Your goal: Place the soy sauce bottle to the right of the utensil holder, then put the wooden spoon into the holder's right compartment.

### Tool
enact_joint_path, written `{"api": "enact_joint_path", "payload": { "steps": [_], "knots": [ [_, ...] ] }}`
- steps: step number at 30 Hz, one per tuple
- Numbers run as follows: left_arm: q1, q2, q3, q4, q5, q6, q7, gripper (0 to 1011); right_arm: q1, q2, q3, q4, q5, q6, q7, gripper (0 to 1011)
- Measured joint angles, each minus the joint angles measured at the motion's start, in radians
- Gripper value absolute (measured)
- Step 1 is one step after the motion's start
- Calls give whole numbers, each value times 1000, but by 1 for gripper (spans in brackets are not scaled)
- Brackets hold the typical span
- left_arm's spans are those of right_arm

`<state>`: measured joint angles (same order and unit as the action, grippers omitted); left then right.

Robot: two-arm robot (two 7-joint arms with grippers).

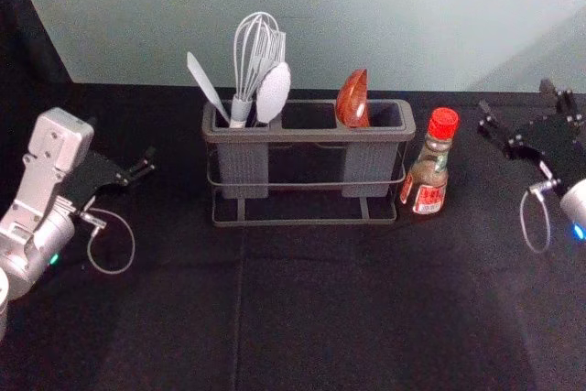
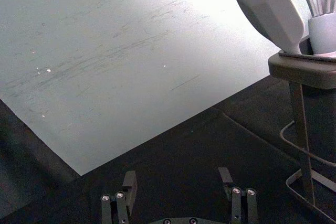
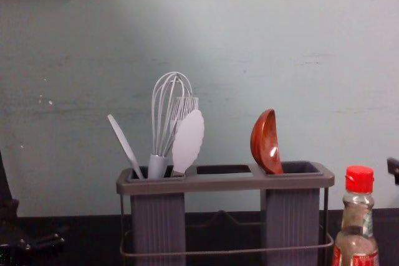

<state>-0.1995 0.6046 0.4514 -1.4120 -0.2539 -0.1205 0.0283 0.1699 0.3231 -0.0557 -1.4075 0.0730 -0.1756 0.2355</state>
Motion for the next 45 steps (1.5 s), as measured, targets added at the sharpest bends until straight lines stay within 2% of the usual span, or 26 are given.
{"api": "enact_joint_path", "payload": {
  "steps": [15,45],
  "knots": [
    [0,0,0,0,0,0,0,1011,-39,-22,19,20,-28,1,-32,1003],
    [0,0,0,0,0,0,0,1011,-35,-17,16,21,-24,4,-23,1002]
  ]
}}
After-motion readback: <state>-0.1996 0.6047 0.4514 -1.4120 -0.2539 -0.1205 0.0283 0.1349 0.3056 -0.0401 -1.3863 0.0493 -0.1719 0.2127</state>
